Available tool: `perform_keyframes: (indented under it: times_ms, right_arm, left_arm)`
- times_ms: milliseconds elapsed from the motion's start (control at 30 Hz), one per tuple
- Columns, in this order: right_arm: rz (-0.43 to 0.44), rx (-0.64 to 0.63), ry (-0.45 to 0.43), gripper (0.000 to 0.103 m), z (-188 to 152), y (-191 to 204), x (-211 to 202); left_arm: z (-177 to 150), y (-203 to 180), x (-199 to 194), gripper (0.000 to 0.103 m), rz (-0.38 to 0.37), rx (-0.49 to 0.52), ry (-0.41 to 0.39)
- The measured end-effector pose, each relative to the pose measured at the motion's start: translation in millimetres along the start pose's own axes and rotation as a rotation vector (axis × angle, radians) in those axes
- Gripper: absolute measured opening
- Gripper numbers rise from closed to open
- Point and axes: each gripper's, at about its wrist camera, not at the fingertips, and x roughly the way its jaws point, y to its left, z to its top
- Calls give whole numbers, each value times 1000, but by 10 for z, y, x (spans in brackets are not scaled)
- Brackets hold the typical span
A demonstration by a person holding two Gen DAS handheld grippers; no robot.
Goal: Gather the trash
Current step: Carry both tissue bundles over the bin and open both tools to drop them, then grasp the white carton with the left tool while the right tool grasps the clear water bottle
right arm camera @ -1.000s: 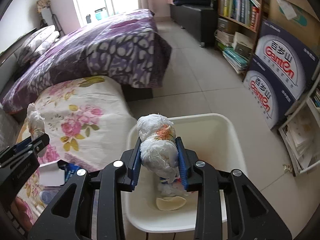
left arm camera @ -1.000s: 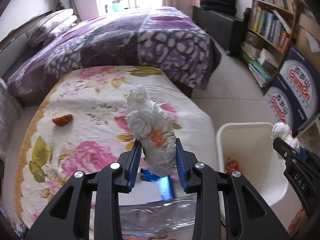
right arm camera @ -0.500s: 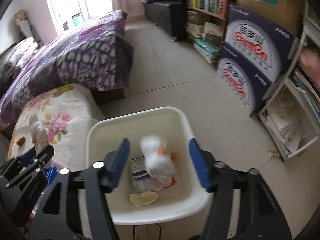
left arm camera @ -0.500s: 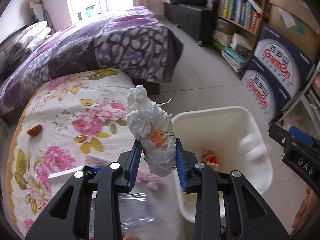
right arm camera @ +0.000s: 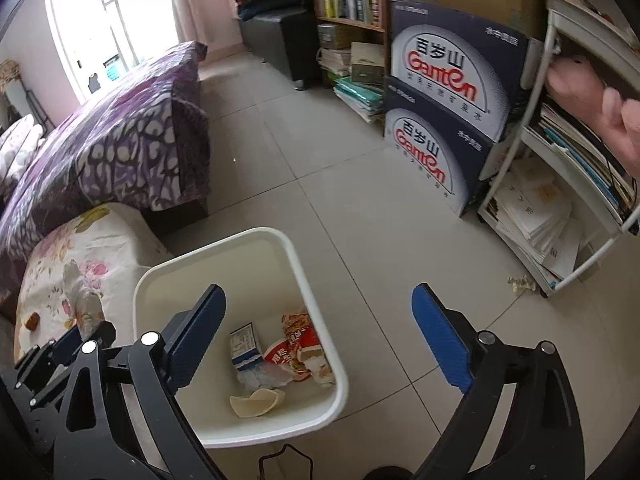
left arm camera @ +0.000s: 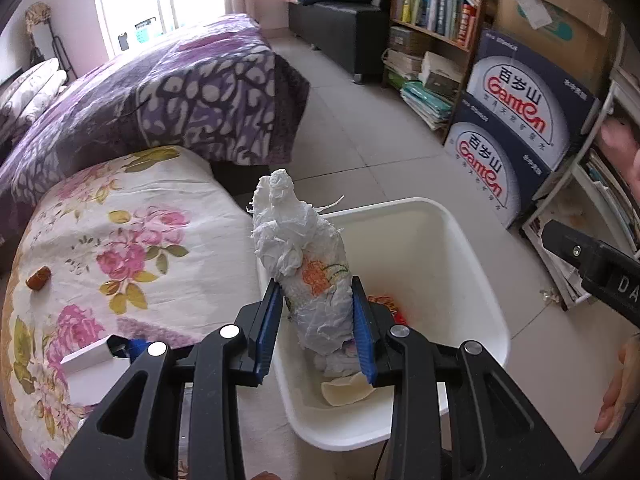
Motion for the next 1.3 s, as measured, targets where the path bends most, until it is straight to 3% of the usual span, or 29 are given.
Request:
perform_keyframes:
  times_ms: [167,233,267,533,767,1000,1300]
  right_arm:
    - [-6,28,8,94,-2,-122,0]
    - [-6,27,17,94,-13,-137,10]
    - [-7,25,19,95,-15,-139,13]
    - [-6,13,23,96,-38,-67,24]
    - [23,-6,48,96,-64,76,60]
    - [77,-71,91,96,-148,369,105]
    - [151,-143,139,96,-289,773,111]
  left_arm:
    - [8,-122,37,39,-57,24,18]
    - [-1,-146,51,63,-72,28,25]
    - [-8,-147,48,65,-76,28,23]
    - [-35,-75,18,71,-61,72,41]
    - [-96,130,21,78,51,224,105]
    - [-194,674,-30,78,141,325,206]
    - [-409,1497,-83,78,166,286,327]
